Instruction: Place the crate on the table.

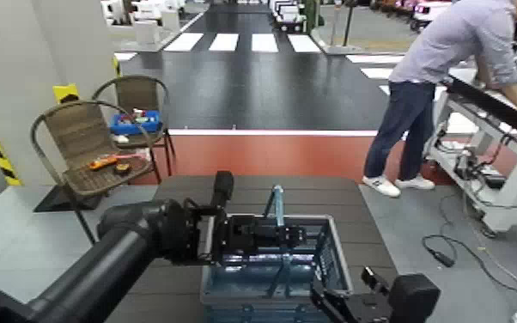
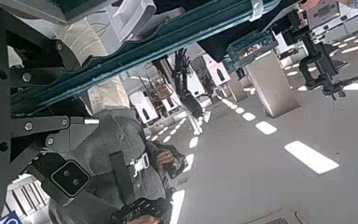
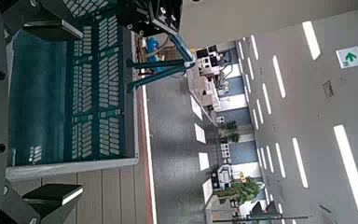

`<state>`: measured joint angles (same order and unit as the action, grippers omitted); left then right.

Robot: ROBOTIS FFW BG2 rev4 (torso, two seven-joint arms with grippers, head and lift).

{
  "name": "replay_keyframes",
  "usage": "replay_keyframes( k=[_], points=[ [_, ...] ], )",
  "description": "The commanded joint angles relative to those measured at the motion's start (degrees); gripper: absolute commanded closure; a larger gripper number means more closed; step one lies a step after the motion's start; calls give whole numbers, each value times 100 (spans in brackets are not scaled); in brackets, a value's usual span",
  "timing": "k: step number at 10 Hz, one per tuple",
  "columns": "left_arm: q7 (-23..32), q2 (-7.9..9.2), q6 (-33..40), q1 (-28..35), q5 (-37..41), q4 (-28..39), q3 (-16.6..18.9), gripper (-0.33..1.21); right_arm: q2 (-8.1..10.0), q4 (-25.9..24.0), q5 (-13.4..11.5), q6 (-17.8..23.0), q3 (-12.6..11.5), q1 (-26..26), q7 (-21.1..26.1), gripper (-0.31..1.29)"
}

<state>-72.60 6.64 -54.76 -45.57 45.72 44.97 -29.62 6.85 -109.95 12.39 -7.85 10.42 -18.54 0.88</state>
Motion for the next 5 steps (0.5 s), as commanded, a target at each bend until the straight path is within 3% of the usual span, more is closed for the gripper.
replay_keyframes(
  k=[1,3,5],
  points=[
    [-17,-14,62,-4,-107,-41,53,114,0,9,0,11,4,9,0,15],
    [-26,-32,150,-13,-124,-102,62,106,0,9,9,11,13,18,0,15],
    [-26,-49,203,-4,-107,-173,141,76,-9,17,9,11,13,18,-9,15]
  ],
)
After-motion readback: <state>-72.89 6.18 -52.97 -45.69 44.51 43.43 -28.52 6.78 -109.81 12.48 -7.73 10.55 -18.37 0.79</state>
